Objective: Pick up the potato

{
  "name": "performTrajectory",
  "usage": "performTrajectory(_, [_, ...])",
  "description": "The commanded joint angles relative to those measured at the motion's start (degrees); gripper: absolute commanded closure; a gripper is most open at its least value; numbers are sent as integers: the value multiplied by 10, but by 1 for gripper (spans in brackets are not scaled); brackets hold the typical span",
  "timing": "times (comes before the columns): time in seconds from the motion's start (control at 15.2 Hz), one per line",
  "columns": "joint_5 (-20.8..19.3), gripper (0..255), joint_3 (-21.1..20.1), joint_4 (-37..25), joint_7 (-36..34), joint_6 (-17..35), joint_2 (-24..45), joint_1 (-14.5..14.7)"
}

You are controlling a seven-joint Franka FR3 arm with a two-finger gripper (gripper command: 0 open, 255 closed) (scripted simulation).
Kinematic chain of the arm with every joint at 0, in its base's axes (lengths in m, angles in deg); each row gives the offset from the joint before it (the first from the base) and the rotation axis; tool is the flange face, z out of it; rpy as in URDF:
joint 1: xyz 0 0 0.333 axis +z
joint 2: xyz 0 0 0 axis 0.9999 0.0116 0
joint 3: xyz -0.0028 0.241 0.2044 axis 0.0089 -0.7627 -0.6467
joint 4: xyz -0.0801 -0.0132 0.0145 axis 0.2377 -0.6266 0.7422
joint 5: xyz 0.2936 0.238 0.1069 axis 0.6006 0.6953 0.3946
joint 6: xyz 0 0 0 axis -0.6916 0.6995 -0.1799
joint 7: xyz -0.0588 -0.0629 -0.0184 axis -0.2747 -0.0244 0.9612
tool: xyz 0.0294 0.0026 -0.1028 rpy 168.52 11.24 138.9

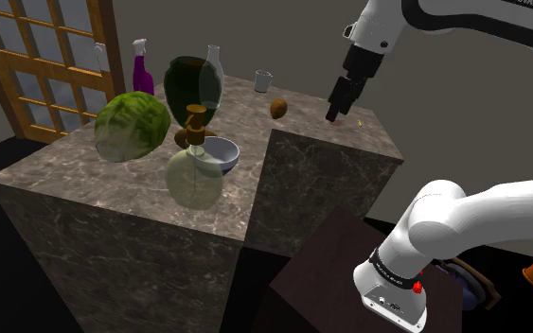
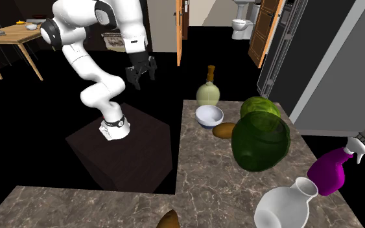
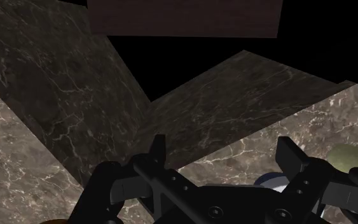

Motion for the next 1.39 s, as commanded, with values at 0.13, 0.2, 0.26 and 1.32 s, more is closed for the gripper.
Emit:
performTrajectory(0.13, [-6, 0, -5, -8, 14, 32, 37, 5])
performTrajectory(0.2, [-9, 0, -8, -12, 20, 48, 56, 8])
performTrajectory(0.26, [-12, 0, -11, -18, 27, 63, 75, 10])
performTrajectory(1.32, [-96, 0, -68, -197, 92, 228, 396, 38])
